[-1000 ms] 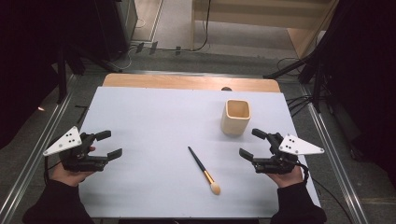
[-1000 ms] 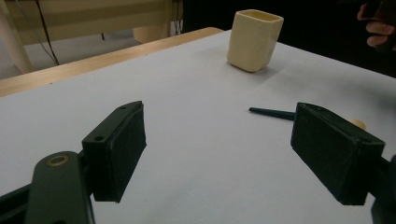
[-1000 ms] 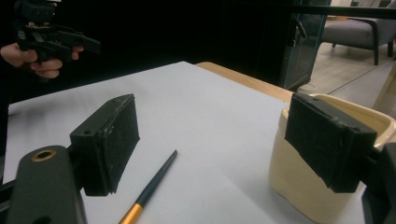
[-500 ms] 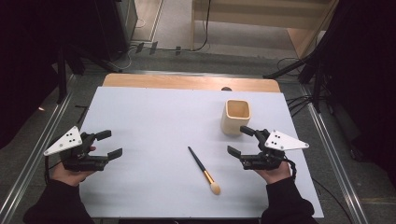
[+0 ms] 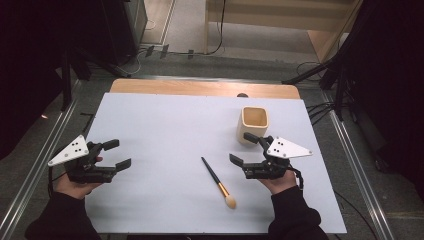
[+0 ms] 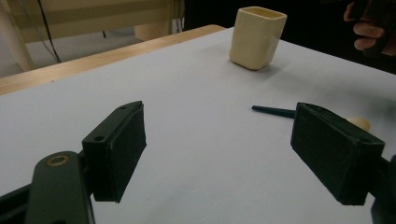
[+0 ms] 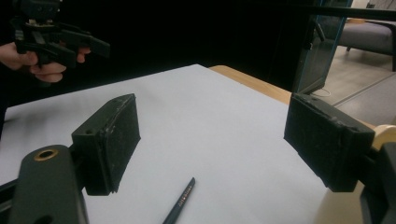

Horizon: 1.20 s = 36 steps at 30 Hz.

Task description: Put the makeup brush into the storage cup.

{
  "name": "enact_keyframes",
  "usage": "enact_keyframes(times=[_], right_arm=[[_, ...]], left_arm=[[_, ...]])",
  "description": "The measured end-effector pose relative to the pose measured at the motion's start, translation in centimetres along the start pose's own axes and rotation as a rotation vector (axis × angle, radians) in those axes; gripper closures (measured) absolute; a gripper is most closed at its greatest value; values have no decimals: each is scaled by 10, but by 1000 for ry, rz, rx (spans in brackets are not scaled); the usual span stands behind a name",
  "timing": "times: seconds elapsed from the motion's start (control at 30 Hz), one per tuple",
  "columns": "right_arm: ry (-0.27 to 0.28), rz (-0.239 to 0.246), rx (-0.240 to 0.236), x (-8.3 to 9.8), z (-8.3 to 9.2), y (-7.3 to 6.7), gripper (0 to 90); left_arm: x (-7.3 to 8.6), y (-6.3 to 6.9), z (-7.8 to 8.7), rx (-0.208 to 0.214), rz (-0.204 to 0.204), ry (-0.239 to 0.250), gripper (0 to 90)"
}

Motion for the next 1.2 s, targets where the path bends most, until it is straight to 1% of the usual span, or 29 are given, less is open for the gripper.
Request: enact_keyframes(times=[0.37, 0.57, 0.6, 0.67, 0.77, 1.13, 1.2], right_arm=[[-7, -11, -35, 2, -21, -12, 191], [-7, -3, -50, 1, -33, -20, 191], [-7, -3, -50, 1, -33, -20, 191], [-6, 0, -57, 1, -39, -23, 191], [-13, 3, -62, 1, -45, -25, 192], [2, -2, -80, -1, -63, -33, 193], [-5, -4, -81, 1, -65, -33, 194]], left_arm=[[0, 0, 0, 2, -4, 2, 183], [-1, 0, 0, 1, -3, 3, 183], [-1, 0, 0, 1, -3, 3, 183], [-1, 0, 0, 0, -3, 3, 183], [-1, 0, 1, -1, -3, 4, 183], [-1, 0, 0, 1, -5, 4, 183], [-1, 0, 1, 0, -4, 4, 183]])
Point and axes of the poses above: each handheld gripper's, and its own axes: z roughly backward along the jaws, x roughly out of its underside, y roughly to its right, the point moved 8 cm from there along -z, roughly forward along the jaws, and after that the axes turned 14 degrees about -z, right-handed, at the moved point
